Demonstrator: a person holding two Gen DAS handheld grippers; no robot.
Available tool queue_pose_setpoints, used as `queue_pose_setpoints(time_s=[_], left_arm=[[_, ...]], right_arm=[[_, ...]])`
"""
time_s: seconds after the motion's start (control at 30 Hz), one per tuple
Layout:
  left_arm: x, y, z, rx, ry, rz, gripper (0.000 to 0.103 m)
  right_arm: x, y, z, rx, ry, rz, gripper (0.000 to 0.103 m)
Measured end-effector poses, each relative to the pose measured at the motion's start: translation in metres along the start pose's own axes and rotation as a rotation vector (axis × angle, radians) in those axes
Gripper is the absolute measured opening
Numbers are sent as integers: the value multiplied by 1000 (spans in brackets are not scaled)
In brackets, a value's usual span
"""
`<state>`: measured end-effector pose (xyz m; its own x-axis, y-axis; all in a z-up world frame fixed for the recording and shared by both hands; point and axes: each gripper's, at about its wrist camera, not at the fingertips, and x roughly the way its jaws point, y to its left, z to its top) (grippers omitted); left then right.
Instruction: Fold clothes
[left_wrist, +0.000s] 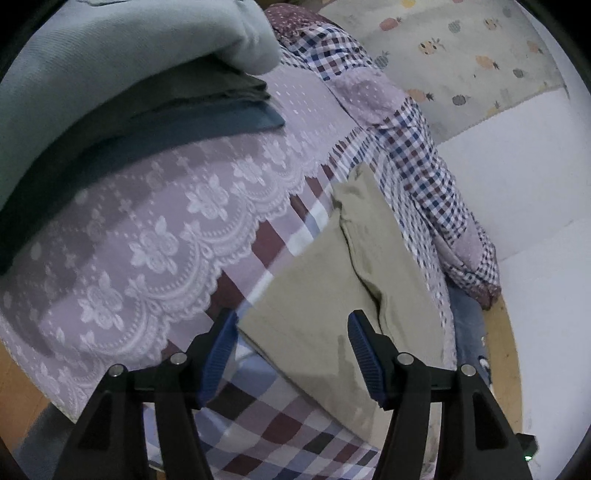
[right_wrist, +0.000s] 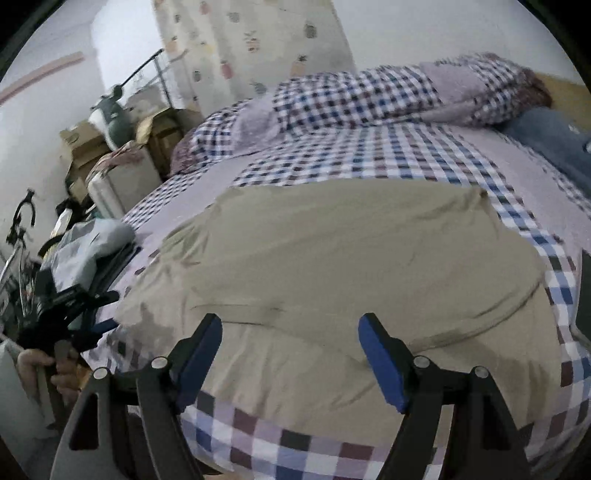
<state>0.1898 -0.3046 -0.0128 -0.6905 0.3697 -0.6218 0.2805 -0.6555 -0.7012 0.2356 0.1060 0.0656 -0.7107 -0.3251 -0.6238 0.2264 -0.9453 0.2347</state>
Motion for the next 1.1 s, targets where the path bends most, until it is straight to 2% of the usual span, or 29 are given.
queue_pose_setpoints(time_s=[0.17,0.33,0.5,0.6,0.67,0.73,0.8,0.87,1.1], left_arm=[[4,-12,-15,41,15,-10,66],[2,2,-8,-42,2,-70,66],[-1,6,-3,-67,-34,-62,65],[-4,13,-1,-100,-47,-61,53],[-3,17,2,-120,-43,-51,35],[-2,23,4,-138,-35,-42,23],[-5,26,4,-150,-31,-56,19],[-7,29,4,-161,-27,-74,10],[-17,30,7,-182,-20,-178,7]], right_arm=[[-3,27,-8,-106,-28,-37,80],[1,62,-23,-233,-24,-70,80],[7,98,-40,-375,-16,-72,80],[9,118,-49,-451,-19,-72,80],[11,129,-54,-494,-21,-72,80],[14,140,-57,-530,-28,-74,80],[18,151,-59,-562,-37,-77,80],[21,162,-60,-593,-50,-72,81],[41,207,-65,-735,-121,-89,82]])
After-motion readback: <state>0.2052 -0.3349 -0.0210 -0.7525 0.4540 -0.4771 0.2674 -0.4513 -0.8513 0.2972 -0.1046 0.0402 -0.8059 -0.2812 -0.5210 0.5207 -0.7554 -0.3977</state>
